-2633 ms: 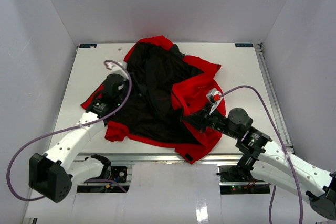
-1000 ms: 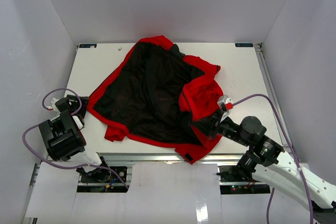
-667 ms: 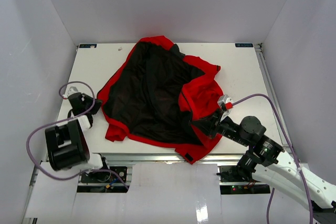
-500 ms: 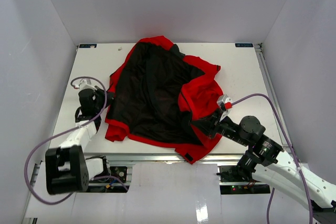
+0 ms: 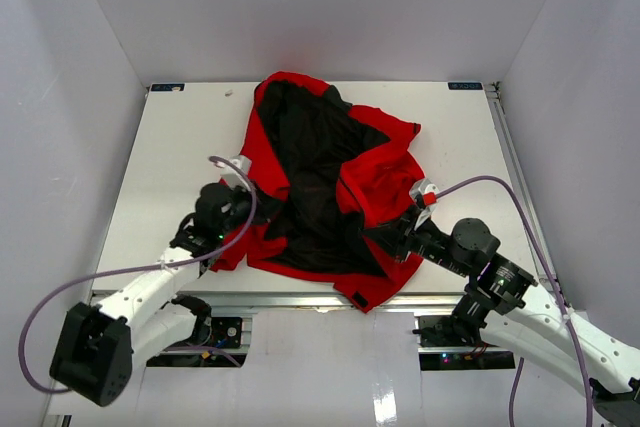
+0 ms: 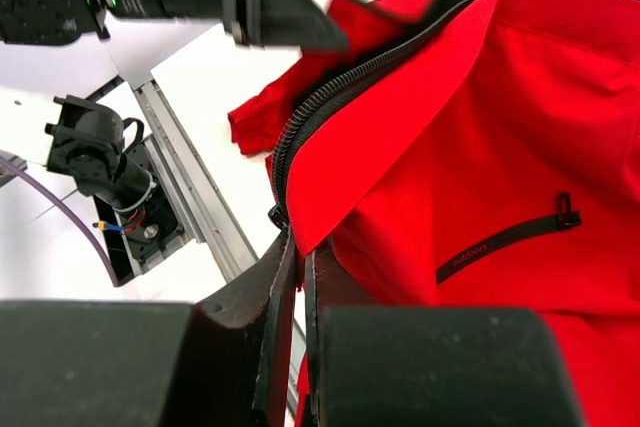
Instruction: Zip up the jacket
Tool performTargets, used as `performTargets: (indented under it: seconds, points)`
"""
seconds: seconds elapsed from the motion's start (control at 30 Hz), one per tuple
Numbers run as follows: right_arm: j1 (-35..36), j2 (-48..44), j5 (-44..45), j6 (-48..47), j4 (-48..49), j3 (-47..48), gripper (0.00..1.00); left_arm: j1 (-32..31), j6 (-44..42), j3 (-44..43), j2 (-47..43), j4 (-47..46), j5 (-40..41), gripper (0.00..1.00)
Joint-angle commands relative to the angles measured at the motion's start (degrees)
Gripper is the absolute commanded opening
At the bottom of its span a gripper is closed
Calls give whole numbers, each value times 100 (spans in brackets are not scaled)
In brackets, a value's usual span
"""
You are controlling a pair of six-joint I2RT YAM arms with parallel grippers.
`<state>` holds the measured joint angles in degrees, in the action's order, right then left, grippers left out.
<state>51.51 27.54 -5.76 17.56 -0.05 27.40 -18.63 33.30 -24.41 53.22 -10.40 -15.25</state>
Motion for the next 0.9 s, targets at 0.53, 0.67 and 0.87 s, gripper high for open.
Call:
performTargets:
  seconds: [0.53,0.67,0.87]
  points:
    - [9,106,334,-81,195,104,8,-2316,-138,-381,-275,1531,1271,65]
    - [0,103,339,-77,199,104,8,-2348,207,-641,169,1603,1454,61]
    - [9,24,633,-77,122,103,8,-2450,589,-1603,1058,2120,2011,60]
